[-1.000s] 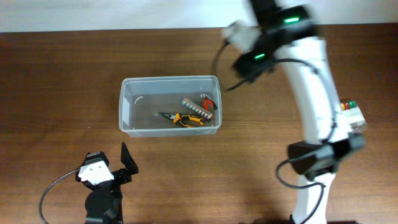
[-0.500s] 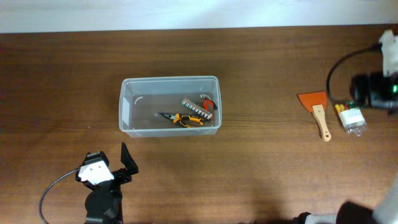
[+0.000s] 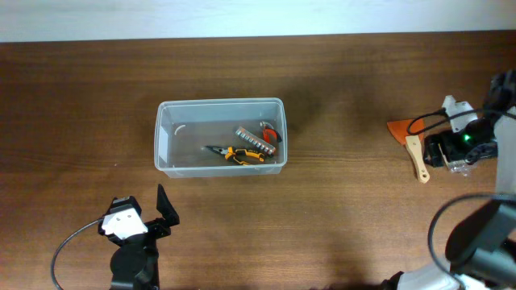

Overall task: Pack container
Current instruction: 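Lower the right gripper and grasp the scraper's wooden handle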

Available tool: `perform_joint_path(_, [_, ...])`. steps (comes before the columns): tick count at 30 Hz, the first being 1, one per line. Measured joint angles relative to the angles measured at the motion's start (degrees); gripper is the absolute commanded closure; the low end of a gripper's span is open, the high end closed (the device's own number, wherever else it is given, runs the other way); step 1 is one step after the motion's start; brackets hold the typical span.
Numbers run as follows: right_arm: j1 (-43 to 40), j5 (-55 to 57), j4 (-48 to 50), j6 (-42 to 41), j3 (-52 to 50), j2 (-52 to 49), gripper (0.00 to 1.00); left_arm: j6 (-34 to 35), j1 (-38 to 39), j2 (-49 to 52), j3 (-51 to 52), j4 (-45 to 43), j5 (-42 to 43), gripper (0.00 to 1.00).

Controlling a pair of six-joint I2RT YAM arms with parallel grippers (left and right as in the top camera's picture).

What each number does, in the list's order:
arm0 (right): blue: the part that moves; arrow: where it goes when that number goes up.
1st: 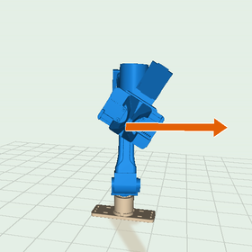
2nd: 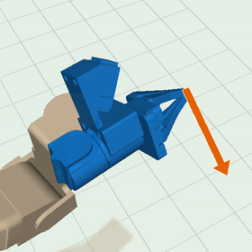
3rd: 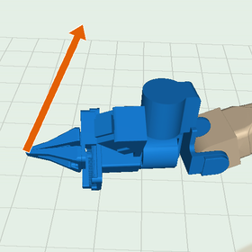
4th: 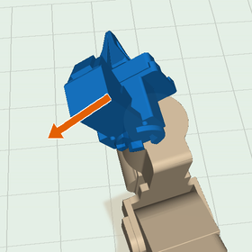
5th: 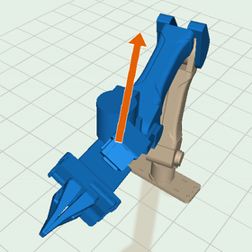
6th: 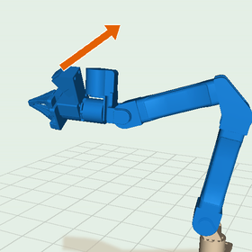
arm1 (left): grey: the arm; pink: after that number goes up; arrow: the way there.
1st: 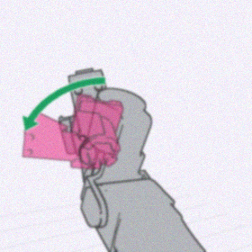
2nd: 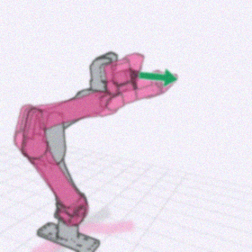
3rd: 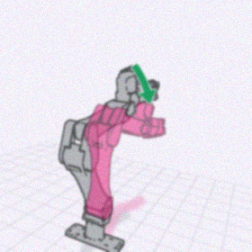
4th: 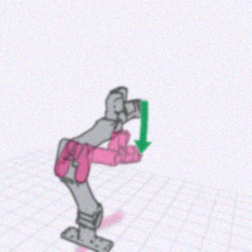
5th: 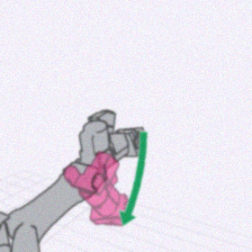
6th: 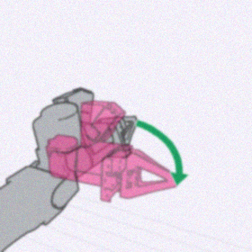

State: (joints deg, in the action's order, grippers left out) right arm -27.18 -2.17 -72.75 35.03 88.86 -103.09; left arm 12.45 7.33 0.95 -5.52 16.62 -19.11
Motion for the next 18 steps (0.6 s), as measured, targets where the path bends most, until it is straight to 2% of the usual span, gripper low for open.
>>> perform_joint_path(7, [0.7, -2.2, 0.1, 2.4, 0.0, -8.9, 0.02, 0.0, 0.0, 0.0, 0.0, 0.0, 0.0, 0.01])
perform_joint_path(18, [3.9, -0.6, 3.8, 7.3, 0.0, -12.2, 0.02, 0.0, 0.0, 0.0, 0.0, 0.0, 0.0, 0.01])
